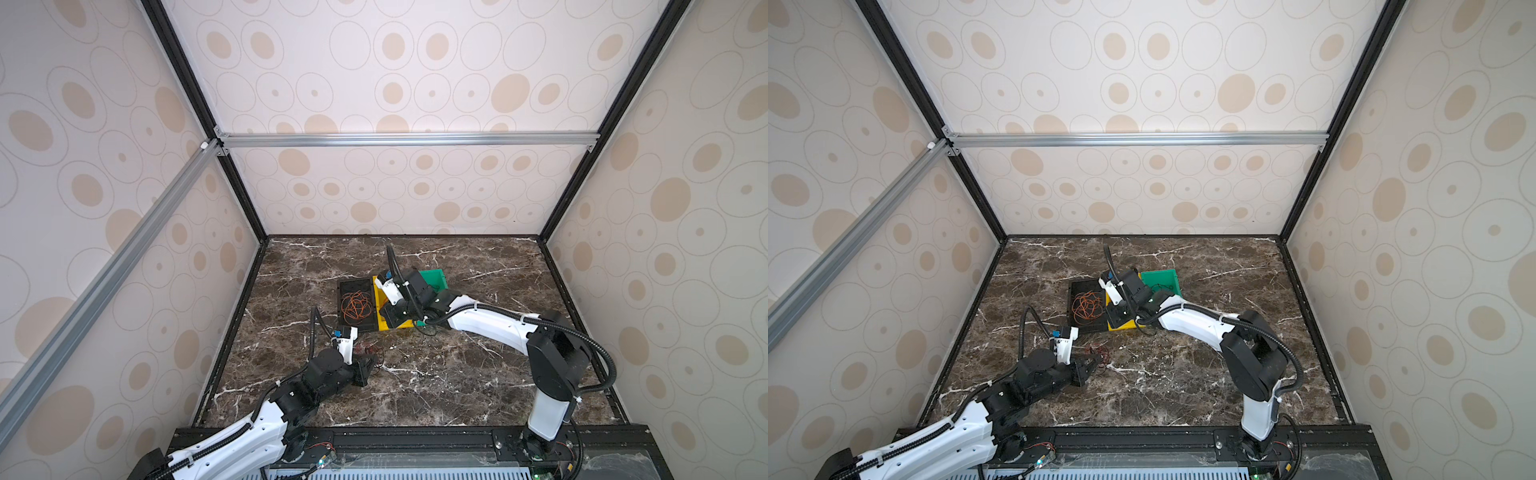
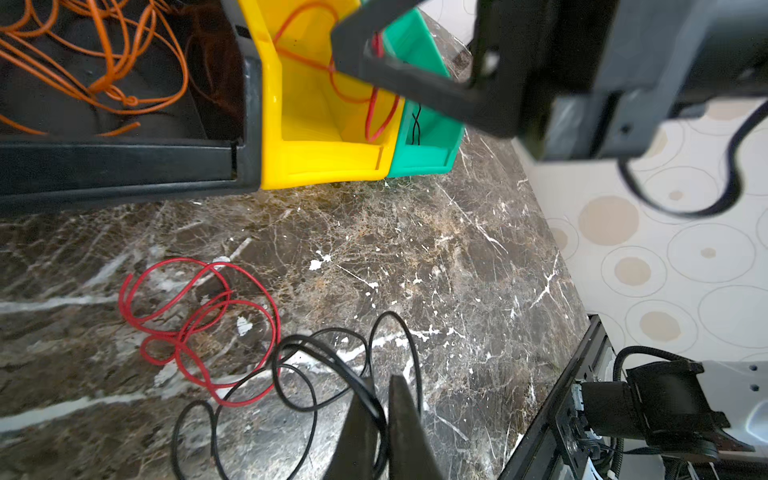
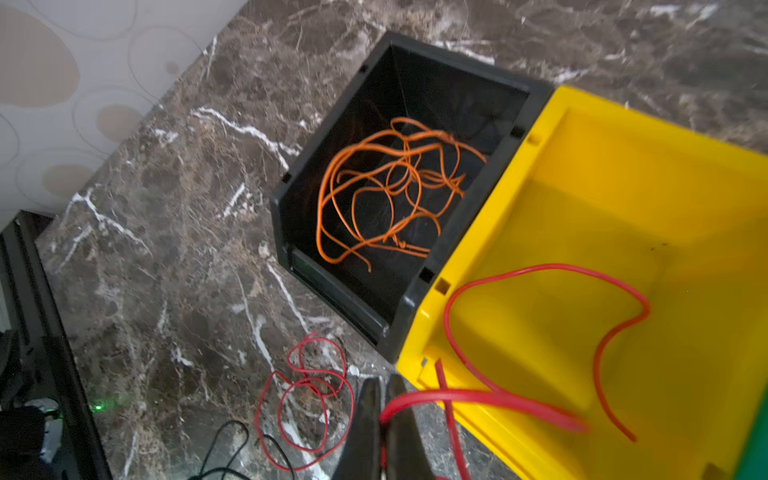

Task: Untangle the cables
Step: 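Open the right gripper to release the red wire into the yellow bin, then raise the right gripper from the yellow bin and move it toward the remaining tangle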

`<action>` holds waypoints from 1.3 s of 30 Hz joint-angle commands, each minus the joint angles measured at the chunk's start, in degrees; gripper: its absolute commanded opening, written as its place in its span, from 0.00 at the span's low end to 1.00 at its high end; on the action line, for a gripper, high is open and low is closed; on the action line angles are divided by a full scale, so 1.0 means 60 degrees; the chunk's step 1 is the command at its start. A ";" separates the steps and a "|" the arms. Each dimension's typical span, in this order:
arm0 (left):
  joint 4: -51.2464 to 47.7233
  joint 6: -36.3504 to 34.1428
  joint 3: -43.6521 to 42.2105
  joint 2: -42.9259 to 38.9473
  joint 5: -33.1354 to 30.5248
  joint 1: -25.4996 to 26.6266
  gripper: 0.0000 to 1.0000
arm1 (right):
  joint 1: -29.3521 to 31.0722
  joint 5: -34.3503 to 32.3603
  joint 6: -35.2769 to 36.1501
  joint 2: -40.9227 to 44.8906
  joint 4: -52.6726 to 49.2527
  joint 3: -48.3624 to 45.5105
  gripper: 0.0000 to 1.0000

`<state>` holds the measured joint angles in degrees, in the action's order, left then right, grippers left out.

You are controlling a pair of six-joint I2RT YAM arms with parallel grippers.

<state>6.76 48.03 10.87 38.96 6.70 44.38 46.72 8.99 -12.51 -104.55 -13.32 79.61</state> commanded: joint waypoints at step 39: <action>0.1502 -0.0153 0.0380 0.1236 0.1138 -0.0029 0.11 | -0.0929 -0.0433 -0.0639 0.0742 -0.2849 0.0679 0.52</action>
<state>11.84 48.42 10.11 44.80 10.31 44.38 41.39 5.76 -16.23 -103.63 -30.00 87.29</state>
